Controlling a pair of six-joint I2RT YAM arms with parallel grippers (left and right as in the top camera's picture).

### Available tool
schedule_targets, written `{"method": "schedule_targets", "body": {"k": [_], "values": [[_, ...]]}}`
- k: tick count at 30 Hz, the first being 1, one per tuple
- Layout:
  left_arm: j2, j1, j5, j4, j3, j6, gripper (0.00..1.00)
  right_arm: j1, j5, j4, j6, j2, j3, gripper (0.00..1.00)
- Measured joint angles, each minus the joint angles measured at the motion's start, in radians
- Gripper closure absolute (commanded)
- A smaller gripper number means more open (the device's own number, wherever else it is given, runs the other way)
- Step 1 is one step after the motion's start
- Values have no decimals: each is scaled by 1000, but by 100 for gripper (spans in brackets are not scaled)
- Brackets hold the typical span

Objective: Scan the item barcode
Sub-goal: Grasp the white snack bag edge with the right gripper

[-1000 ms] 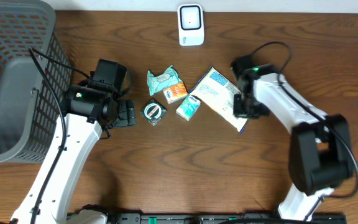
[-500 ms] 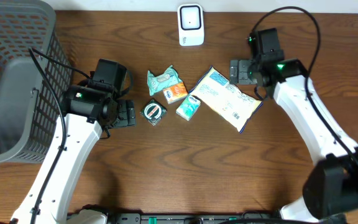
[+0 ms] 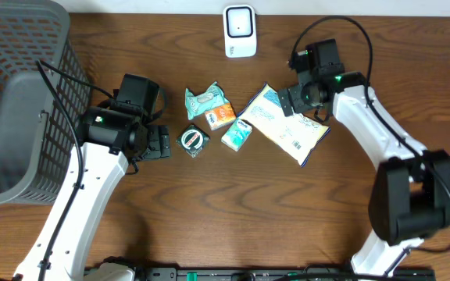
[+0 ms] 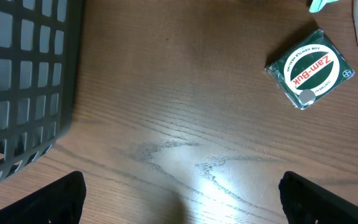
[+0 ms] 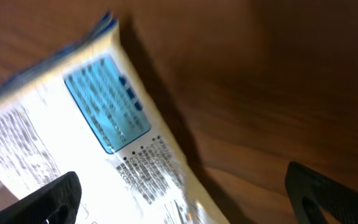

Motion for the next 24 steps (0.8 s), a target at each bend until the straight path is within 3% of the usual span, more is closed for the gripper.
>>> {"method": "schedule_targets", "body": {"k": [6, 15, 19, 24], "values": [[0, 0, 0, 0, 0, 0, 2, -88, -263, -55, -75, 133, 0, 2], [0, 0, 0, 0, 0, 0, 2, -92, -595, -286, -139, 141, -1, 6], [0, 0, 0, 0, 0, 0, 2, -62, -657, -353, -131, 141, -1, 5], [0, 0, 0, 0, 0, 0, 2, -43, -616, -284, -22, 141, -1, 1]]}}
